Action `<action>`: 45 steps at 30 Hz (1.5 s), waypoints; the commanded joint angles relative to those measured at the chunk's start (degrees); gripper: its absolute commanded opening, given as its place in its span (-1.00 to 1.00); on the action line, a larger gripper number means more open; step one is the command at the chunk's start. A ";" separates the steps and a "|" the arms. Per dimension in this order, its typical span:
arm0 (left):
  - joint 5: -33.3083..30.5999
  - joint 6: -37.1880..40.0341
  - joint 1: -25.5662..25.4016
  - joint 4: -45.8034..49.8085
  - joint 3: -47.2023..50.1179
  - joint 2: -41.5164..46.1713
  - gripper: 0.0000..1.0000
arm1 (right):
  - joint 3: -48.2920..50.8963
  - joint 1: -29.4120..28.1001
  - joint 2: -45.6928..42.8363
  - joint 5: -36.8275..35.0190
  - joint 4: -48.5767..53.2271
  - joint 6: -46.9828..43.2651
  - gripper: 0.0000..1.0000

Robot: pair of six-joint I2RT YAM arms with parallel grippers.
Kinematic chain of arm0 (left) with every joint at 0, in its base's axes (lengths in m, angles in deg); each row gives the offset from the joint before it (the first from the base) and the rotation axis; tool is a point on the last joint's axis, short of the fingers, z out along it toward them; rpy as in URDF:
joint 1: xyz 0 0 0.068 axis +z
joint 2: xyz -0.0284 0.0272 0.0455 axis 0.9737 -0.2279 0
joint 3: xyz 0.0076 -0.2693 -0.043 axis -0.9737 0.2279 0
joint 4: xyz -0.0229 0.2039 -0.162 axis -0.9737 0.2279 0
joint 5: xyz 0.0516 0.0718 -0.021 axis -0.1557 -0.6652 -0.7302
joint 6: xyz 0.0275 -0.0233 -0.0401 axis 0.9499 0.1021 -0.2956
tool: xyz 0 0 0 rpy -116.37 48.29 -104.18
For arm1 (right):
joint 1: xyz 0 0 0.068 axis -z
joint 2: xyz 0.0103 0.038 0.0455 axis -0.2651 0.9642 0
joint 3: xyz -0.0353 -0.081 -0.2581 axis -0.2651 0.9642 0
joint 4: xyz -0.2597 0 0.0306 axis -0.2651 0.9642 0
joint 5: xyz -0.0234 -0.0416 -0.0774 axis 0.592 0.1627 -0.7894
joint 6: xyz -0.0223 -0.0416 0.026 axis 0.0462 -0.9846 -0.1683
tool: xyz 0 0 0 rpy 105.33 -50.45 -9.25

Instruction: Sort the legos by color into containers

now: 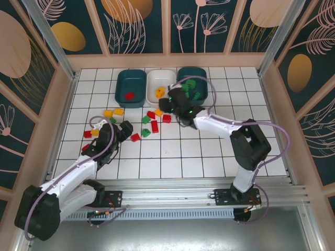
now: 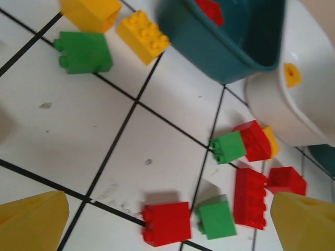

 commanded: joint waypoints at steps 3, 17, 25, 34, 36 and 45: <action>4.28 -0.30 0.88 -0.31 -1.32 -3.33 0.97 | -2.35 -4.59 7.88 -2.16 1.92 4.06 0.03; 7.33 -1.10 0.94 1.22 0.31 4.48 0.97 | -3.94 -5.20 17.08 5.60 3.11 2.24 0.17; 7.27 -0.56 0.89 1.05 1.67 5.09 0.97 | -6.16 -6.73 19.39 -0.84 4.22 -0.06 -0.30; 7.58 -0.19 1.01 -0.38 2.50 4.87 0.97 | -3.73 -7.65 8.18 -0.44 2.51 -1.63 -0.54; 8.69 -0.55 0.94 -1.27 2.79 3.95 0.97 | -6.56 -7.36 9.14 -0.01 1.87 -3.93 -0.55; 11.52 1.29 0.87 1.74 1.13 2.95 0.97 | -33.14 -2.00 25.59 5.80 3.10 -5.21 -0.57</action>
